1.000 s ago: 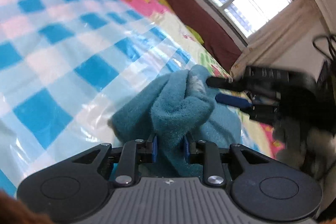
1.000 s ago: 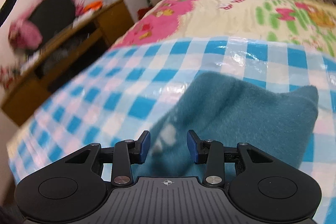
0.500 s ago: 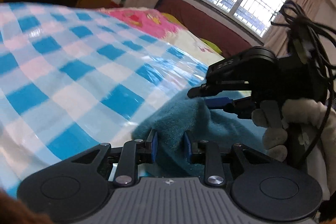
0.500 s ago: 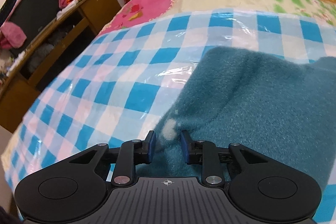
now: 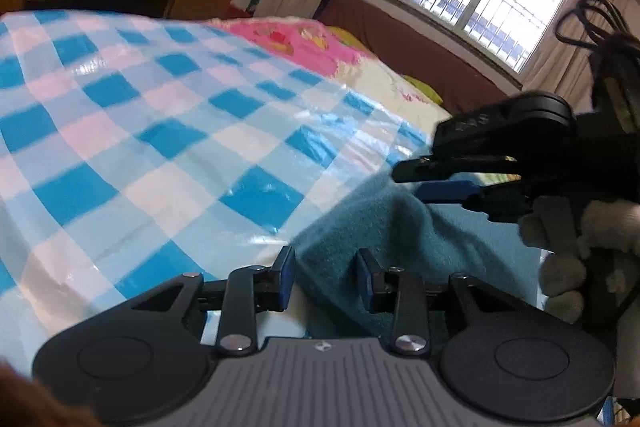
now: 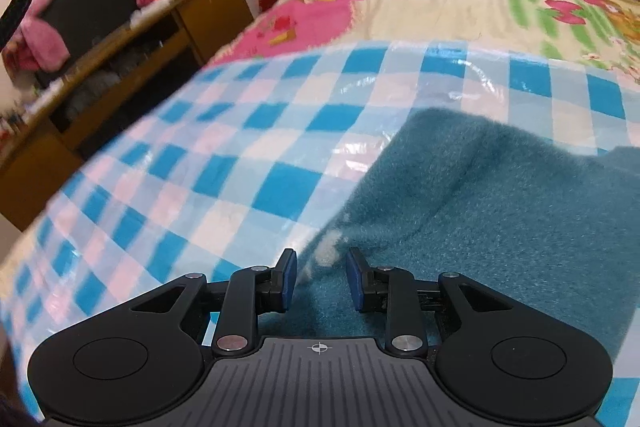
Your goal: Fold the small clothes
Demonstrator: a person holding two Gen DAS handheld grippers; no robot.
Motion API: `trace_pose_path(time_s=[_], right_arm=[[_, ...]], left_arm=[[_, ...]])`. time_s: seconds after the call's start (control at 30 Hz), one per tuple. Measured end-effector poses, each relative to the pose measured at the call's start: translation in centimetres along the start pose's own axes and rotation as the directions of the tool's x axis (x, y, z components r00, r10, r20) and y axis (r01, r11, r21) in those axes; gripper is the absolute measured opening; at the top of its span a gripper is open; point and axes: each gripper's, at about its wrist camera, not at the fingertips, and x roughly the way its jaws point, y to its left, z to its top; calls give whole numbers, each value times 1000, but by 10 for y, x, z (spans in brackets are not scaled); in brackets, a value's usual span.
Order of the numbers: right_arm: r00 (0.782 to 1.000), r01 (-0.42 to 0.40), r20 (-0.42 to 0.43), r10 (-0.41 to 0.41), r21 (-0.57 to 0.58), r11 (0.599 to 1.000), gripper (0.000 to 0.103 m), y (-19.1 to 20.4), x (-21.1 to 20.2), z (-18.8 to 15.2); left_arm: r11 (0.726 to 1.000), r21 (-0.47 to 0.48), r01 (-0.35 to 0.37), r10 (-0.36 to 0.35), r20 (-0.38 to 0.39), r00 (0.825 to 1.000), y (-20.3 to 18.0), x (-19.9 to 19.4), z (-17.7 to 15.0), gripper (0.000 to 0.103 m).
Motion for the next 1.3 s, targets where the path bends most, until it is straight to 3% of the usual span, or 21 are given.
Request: trace_pose_path(time_s=[0.1,0.23,0.4,0.5,0.67,0.97,1.13,1.23,1.3], right_arm=[[999,-8,33,7,11,1000,29,-9,-17,2],[997,-10,79,8,19,1000,29,-26,-40,1],[994,40,101,-42,27,999,29,-48,-48,5],[992,91,89,-93,20,996,29,-58,-34,13],[989,142,37,-142,3,990,27,-66,8,27],[986,166,10,-166,-18,986,28,-60,54,33],[993,91,65,-94,41,995,28,-70,3,20],[995,18,92,-26,89,996,39,-83,-47,-7],[997,-7,76,0,92,996,41,-92,-77,-35]], left_arm=[[997,55,-44,41,62,997,-7,-16,5,39],[994,111,-23,11,106,994,-18,-30,15,39],[958,278,71,-95,74,993,-50,-18,20,39],[930,358,79,-101,45,994,-60,6,25,39],[931,362,42,-33,-32,999,-47,52,35,39],[954,295,58,-22,-125,992,-19,81,36,48],[933,356,58,-11,-133,991,-26,74,36,49],[929,364,67,-14,-147,989,-26,72,38,49],[934,348,77,-21,-161,987,-24,73,41,49]])
